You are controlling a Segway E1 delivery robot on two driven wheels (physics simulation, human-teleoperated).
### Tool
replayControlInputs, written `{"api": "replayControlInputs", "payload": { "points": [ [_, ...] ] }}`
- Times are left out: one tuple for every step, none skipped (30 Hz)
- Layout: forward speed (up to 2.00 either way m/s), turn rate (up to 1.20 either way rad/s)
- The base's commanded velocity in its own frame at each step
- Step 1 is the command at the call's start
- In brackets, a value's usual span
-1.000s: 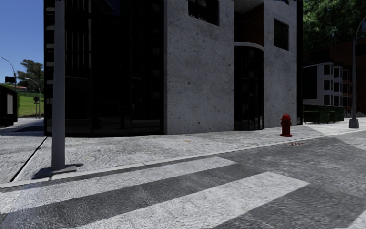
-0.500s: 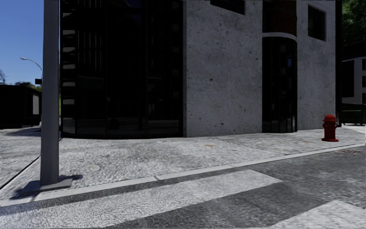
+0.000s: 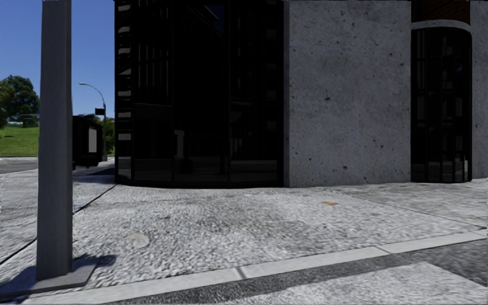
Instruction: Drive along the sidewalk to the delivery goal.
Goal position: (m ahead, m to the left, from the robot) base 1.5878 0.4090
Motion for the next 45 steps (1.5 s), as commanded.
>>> {"api": "replayControlInputs", "payload": {
  "points": [
    [1.54,0.39],
    [1.55,0.39],
    [1.55,0.39],
    [1.56,0.38],
    [1.56,0.37],
    [1.56,0.37],
    [1.56,0.37],
    [1.56,0.37],
    [1.56,0.37],
    [1.56,0.37],
    [1.56,0.37],
    [1.56,0.37],
    [1.56,0.37],
    [1.56,0.37],
    [1.56,0.37],
    [1.56,0.37],
    [1.56,0.37],
    [1.56,0.37],
    [1.56,0.37],
    [1.56,0.37],
    [1.56,0.37],
    [1.56,0.37],
    [1.55,0.37],
    [1.54,0.37],
    [1.52,0.37],
    [1.52,0.37],
    [1.50,0.37],
    [1.43,0.37],
    [1.37,0.37],
    [0.06,0.00],
    [0.00,0.00],
    [0.00,0.00],
    [0.00,0.00],
    [0.00,0.00],
    [0.00,0.00],
    [0.00,0.00],
    [0.00,0.00],
    [0.00,0.00],
    [0.00,0.00],
    [0.00,0.00],
    [0.00,0.00],
    [0.00,0.00],
    [0.00,0.00],
    [0.00,0.00],
    [0.00,0.00]
  ]
}}
